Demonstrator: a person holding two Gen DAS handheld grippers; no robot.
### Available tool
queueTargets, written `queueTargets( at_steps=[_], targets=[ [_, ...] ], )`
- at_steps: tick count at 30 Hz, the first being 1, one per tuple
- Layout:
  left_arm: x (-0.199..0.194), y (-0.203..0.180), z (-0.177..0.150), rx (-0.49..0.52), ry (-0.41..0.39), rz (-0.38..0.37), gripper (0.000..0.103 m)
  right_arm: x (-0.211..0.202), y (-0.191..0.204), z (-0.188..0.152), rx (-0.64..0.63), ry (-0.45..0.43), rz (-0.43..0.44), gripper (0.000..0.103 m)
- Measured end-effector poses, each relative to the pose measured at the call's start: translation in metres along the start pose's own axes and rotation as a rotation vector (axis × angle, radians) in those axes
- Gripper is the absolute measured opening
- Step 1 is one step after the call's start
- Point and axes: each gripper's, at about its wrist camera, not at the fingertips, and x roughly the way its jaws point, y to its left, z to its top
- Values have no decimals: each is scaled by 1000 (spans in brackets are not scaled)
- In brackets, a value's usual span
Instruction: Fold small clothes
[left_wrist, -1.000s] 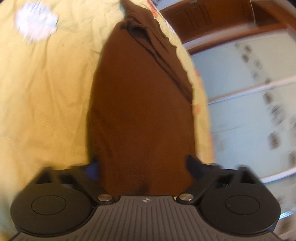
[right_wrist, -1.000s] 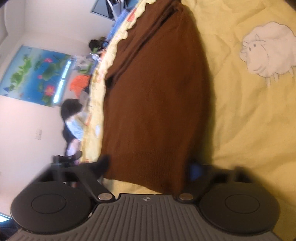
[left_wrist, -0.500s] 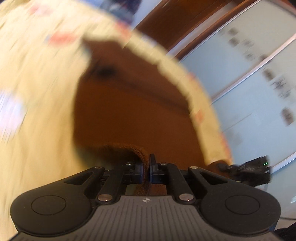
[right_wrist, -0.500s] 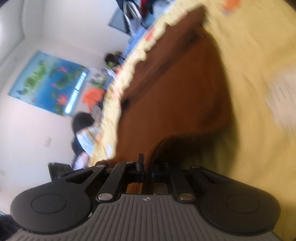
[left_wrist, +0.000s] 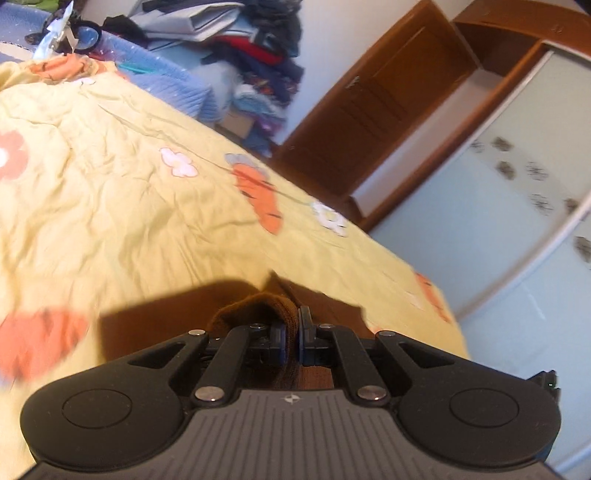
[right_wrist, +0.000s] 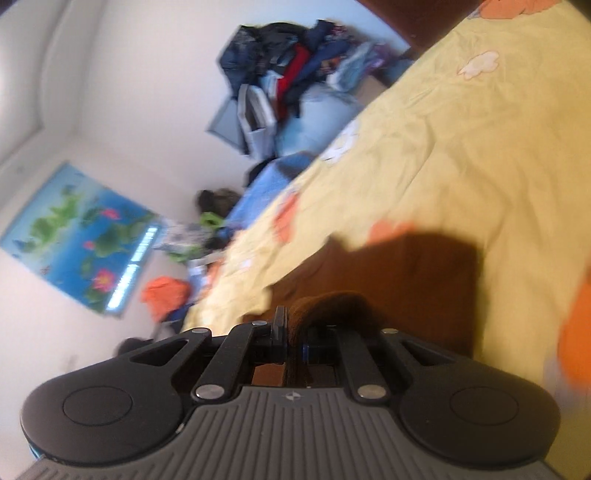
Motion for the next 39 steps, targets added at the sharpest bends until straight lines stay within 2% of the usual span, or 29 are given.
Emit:
queueTargets(
  at_steps=[3,5,6,7,8,9,10,11,12,13,14,16,19,20,22,24,25,26,27,28,29,33,36,39],
  targets=[
    [37,4,15,21,-47,79,6,37,-19,20,24,3,-42,14],
    [60,12,23,-18,-35,113,10,57,-34,30,70,-19,-73,20],
    [66,18,26,-69,-2,122,17,64,-41,33,108,-43,-95,32],
    [68,25,27,-127,25,133,23,66,-46,32,143,-72,-118,61],
    [65,30,25,-165,31,128,35,63,-51,31,170,-100,-125,72],
    [55,32,20,-168,10,113,52,59,-52,28,179,-130,-88,77],
    [41,32,14,-150,-12,109,64,54,-49,26,177,-143,-56,80],
    [26,30,8,-129,-33,123,86,45,-46,21,170,-146,-46,81],
    [6,30,-2,-117,-68,141,95,34,-43,15,152,-150,-46,82],
    [-15,32,-14,-114,-111,151,96,20,-40,7,121,-154,-55,83],
    [-34,35,-27,-109,-136,160,96,4,-37,-2,81,-160,-81,85],
    [-61,43,-55,-126,-119,202,96,-26,-33,-21,-5,-170,-168,93],
    [-67,58,-91,-171,0,201,94,-51,-37,-46,-75,-129,-278,94],
    [-70,54,-99,-136,-36,194,95,-52,-41,-55,-74,-90,-301,93],
    [-61,48,-103,-112,-7,187,95,-50,-43,-76,-77,-25,-324,93],
    [-48,42,-101,-126,6,134,93,-40,-32,-90,-141,9,-308,93],
    [-40,37,-100,-113,14,121,85,-35,-24,-94,-152,16,-300,92],
    [-32,33,-99,-97,23,150,42,-29,-19,-96,-156,29,-288,88],
    [-24,31,-97,-95,35,188,31,-20,-17,-98,-160,46,-270,70],
    [-21,31,-95,-99,23,190,29,-12,-14,-98,-159,66,-267,41],
    [-19,32,-93,-107,30,194,25,-4,-12,-98,-178,77,-287,26],
    [-38,23,-97,-72,18,193,19,-7,-9,-99,-192,84,-266,20],
    [-72,8,-108,-25,24,134,19,-37,2,-105,-212,73,-205,18],
    [-108,1,-134,40,64,125,19,-73,10,-118,-232,87,-153,18]
  ],
)
